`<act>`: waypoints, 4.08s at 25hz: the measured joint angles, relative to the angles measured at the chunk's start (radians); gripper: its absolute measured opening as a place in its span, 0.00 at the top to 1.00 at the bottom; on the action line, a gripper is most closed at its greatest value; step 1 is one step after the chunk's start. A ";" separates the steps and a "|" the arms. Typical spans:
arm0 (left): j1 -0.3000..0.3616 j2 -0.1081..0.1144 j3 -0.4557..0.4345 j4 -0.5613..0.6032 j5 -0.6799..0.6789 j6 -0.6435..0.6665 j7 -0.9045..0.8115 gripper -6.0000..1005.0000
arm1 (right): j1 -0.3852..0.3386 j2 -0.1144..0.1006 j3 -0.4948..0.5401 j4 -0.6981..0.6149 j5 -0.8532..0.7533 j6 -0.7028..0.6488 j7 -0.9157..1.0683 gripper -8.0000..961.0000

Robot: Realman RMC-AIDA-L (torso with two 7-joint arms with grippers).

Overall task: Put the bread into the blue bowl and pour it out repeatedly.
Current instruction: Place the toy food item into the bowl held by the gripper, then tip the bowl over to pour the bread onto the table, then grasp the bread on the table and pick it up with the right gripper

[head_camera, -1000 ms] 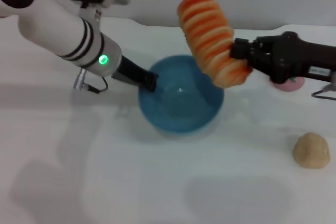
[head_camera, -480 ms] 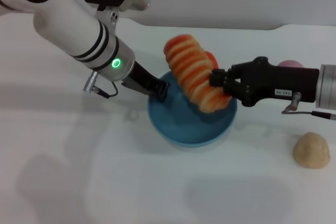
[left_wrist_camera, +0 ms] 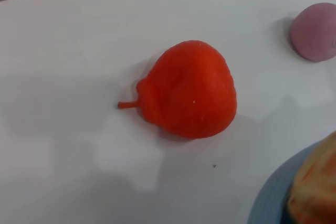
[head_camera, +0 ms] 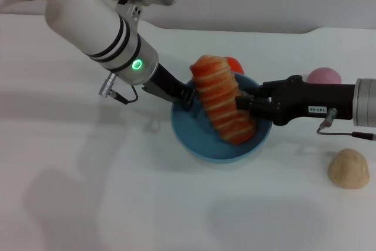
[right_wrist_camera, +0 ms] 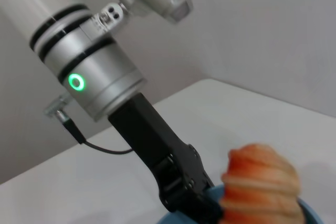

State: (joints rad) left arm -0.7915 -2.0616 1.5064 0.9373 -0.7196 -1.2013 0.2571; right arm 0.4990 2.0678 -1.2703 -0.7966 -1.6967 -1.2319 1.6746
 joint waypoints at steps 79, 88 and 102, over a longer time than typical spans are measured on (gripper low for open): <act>-0.003 -0.017 0.836 0.206 1.324 0.534 -1.170 0.99 | -0.264 -0.015 0.712 0.214 0.279 -0.234 -0.088 0.47; 0.015 -0.014 0.817 0.220 1.416 0.534 -1.280 0.99 | -0.244 -0.015 0.700 0.214 0.234 -0.231 -0.089 0.47; 0.081 -0.002 0.454 0.289 0.791 0.404 -0.791 1.00 | -0.022 -0.036 0.697 0.128 -0.293 -0.198 0.111 0.47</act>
State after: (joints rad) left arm -0.7109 -2.0636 1.9602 1.2261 0.0717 -0.7972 -0.5337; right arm 0.4768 2.0316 -0.5737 -0.6690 -1.9899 -1.4301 1.7861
